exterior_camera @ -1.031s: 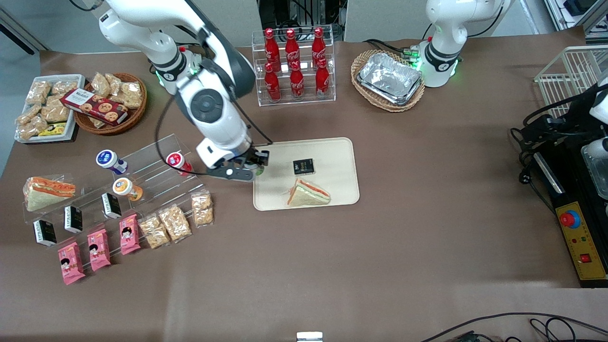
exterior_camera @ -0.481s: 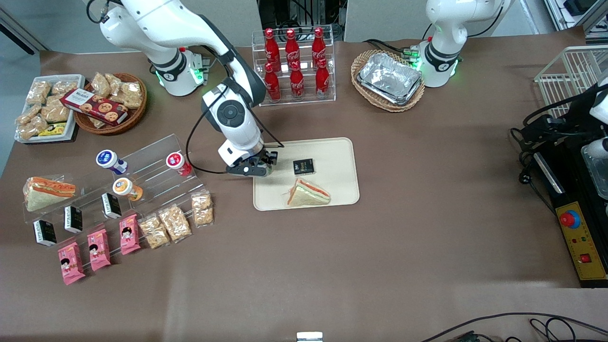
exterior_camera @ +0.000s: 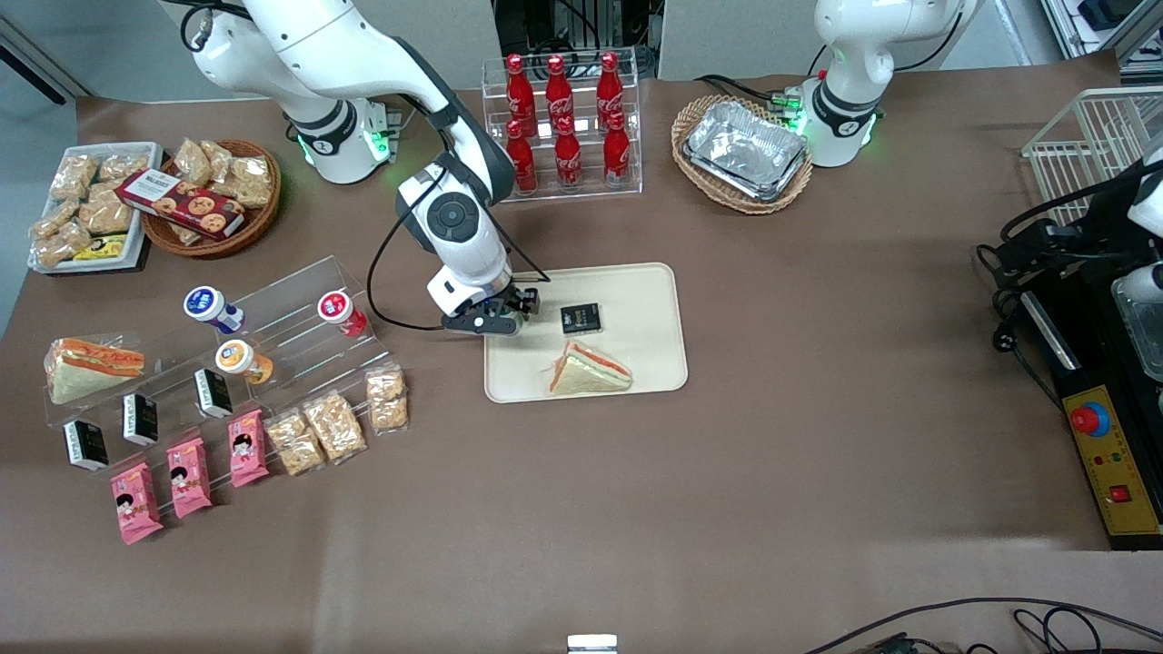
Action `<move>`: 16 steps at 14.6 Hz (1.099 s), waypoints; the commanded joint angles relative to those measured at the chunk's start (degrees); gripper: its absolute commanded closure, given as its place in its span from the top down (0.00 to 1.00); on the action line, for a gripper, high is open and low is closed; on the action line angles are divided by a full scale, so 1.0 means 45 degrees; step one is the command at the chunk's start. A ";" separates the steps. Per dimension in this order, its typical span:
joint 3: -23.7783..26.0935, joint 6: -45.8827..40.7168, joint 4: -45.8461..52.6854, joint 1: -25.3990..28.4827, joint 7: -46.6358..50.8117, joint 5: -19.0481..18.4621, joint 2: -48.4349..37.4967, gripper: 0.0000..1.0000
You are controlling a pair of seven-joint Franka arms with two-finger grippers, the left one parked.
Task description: Place green gum on tray
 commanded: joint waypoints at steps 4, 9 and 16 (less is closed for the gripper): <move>-0.0557 -0.1789 0.0769 -0.0418 -0.1133 -0.0068 -0.1688 1.00; -0.1321 -0.8574 0.5746 -0.2797 -0.4708 -0.0420 -0.2083 1.00; -0.2276 -0.9302 0.7668 -0.5982 -0.8240 -0.0947 -0.2531 1.00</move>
